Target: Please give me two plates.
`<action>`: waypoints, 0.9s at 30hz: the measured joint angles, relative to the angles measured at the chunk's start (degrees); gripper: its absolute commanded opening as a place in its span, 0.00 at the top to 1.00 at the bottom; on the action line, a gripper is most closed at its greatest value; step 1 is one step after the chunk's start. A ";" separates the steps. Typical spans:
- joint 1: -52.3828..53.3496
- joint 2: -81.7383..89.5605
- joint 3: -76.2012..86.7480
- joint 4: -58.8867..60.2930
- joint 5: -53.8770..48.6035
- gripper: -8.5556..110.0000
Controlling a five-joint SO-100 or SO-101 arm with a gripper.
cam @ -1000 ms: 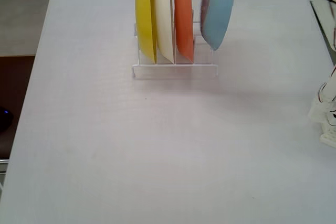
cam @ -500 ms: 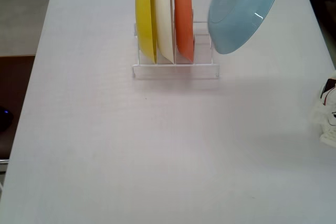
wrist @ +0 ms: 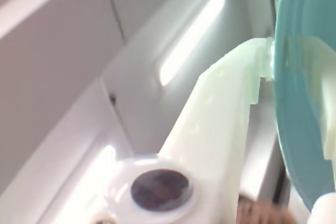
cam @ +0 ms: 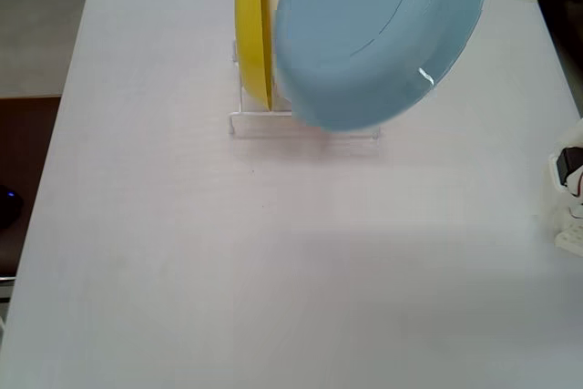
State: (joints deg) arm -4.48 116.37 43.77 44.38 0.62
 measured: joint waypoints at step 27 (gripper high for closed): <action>-6.86 -9.76 8.35 -23.03 -6.94 0.93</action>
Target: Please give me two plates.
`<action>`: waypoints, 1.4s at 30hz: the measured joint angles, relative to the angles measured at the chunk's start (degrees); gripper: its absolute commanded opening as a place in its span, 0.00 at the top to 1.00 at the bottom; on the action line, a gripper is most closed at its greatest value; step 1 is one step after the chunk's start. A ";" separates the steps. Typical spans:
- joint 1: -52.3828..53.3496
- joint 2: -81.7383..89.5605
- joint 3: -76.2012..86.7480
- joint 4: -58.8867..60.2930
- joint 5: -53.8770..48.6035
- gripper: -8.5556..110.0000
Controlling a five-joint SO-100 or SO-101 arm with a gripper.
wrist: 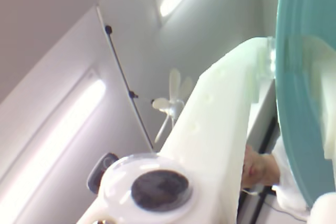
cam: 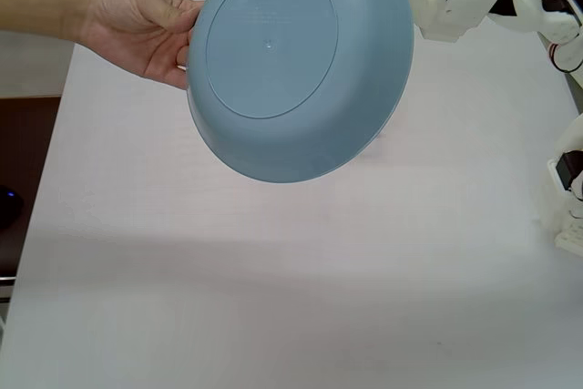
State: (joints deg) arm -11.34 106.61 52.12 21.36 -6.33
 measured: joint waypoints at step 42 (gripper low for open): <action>30.85 12.39 18.63 32.78 -12.83 0.84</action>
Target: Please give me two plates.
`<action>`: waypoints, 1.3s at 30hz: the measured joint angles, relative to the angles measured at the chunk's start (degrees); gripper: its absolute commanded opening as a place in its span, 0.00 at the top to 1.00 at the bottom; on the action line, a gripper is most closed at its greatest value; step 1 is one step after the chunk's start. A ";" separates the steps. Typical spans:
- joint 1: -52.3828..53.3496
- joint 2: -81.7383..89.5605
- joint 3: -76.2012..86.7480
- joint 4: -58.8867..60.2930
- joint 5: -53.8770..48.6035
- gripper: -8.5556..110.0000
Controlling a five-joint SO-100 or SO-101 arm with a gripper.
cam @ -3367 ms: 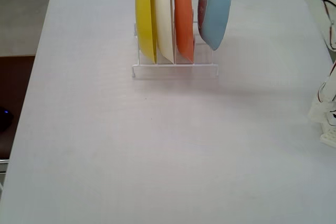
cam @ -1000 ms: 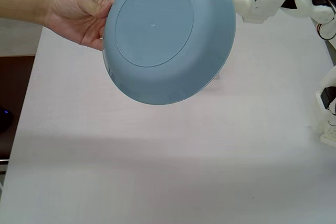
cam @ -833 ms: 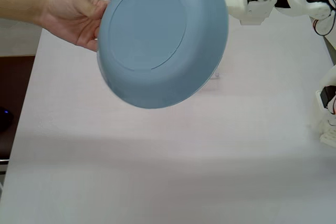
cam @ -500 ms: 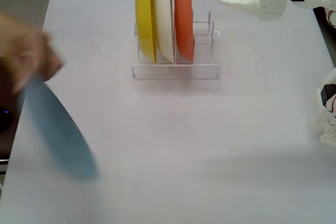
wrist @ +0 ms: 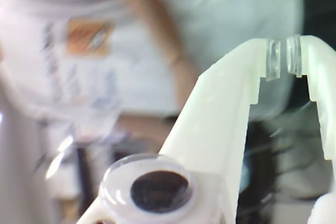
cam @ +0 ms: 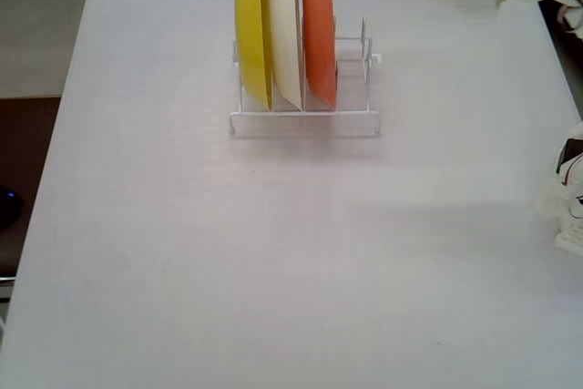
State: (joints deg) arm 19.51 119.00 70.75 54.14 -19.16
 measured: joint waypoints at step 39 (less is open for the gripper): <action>8.09 -41.84 -30.06 2.64 -12.30 0.93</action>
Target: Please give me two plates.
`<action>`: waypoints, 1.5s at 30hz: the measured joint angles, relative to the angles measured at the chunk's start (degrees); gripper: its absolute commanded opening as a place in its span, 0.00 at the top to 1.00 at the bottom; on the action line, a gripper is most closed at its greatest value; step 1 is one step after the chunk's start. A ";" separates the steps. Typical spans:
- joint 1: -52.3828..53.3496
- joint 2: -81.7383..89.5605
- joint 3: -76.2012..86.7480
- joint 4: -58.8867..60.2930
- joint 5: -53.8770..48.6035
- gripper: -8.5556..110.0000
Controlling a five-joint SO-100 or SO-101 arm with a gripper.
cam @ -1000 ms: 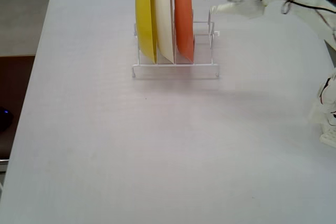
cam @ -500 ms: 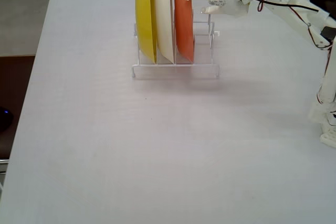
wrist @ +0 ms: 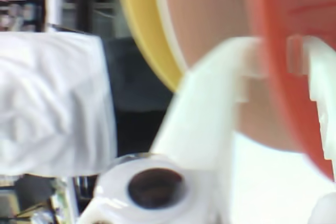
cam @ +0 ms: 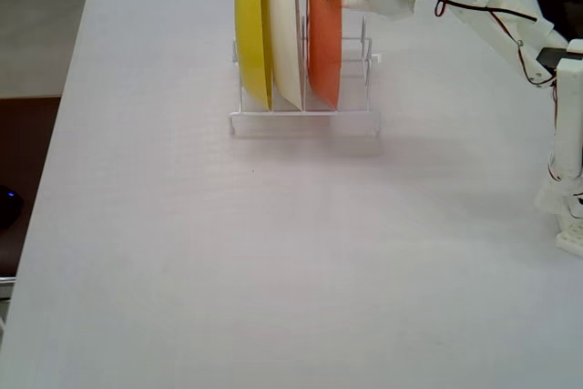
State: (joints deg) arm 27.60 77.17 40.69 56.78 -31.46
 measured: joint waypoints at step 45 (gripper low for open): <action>-23.03 34.72 -10.37 1.05 12.22 0.93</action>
State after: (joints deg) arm 4.57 111.88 30.32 57.83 -19.25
